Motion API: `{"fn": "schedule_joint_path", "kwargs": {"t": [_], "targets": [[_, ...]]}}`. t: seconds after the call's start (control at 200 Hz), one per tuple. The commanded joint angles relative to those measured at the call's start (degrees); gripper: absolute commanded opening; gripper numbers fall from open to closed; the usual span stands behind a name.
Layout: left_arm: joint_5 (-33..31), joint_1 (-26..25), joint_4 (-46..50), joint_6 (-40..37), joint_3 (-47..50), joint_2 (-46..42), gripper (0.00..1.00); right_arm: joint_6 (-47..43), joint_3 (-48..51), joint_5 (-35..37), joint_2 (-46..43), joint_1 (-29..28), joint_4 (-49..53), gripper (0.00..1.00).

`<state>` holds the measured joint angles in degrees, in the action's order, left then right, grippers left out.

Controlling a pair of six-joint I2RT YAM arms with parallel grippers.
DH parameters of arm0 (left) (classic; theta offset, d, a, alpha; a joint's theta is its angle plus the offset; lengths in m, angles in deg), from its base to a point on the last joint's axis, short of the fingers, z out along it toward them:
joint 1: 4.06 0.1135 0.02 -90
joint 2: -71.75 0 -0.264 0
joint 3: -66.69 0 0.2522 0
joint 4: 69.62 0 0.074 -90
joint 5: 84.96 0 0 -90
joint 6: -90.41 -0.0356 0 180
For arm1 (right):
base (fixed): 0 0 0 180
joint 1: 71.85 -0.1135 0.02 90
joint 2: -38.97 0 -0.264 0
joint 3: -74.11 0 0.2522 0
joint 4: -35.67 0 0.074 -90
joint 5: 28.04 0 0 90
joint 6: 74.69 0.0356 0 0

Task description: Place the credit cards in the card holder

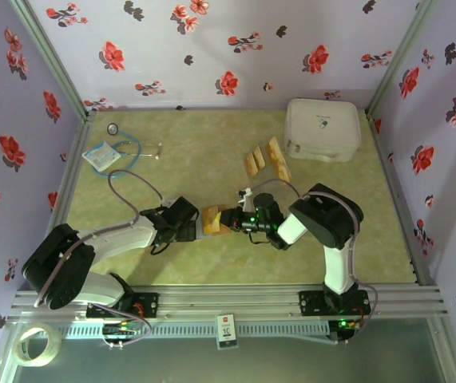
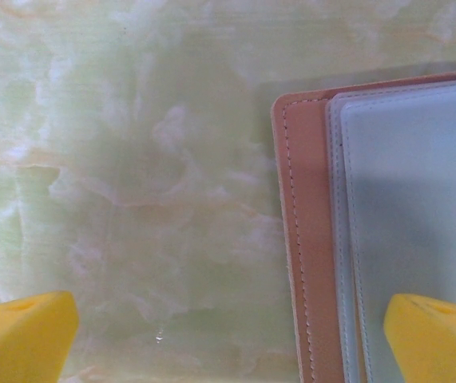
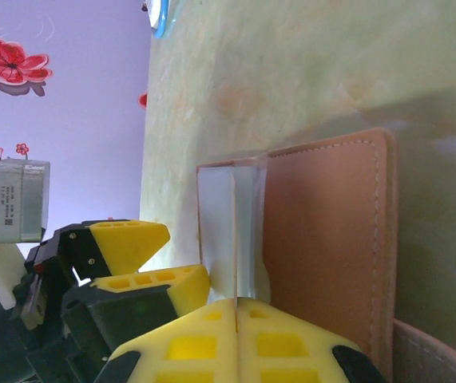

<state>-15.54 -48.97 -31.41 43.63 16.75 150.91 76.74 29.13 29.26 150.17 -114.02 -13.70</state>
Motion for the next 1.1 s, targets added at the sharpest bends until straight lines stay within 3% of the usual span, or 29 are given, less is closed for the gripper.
{"fn": "schedule_joint_path", "kwargs": {"t": [0.0, 0.235, 1.095], "targets": [[-1.85, -0.28, 2.56, 0.59, 1.25, 0.59, 1.0, -4.27, -2.33, 1.83, -4.43, -0.44, 7.07, 0.0], [-1.85, -0.32, 2.54, 0.56, 1.05, 0.72, 1.0, -7.9, -4.62, 2.47, -7.09, -0.44, 14.15, 0.0], [-1.83, -0.27, 2.45, 0.47, 1.21, 0.64, 1.0, -6.85, -4.7, 2.32, -1.77, -0.45, 11.29, 0.0]]}}
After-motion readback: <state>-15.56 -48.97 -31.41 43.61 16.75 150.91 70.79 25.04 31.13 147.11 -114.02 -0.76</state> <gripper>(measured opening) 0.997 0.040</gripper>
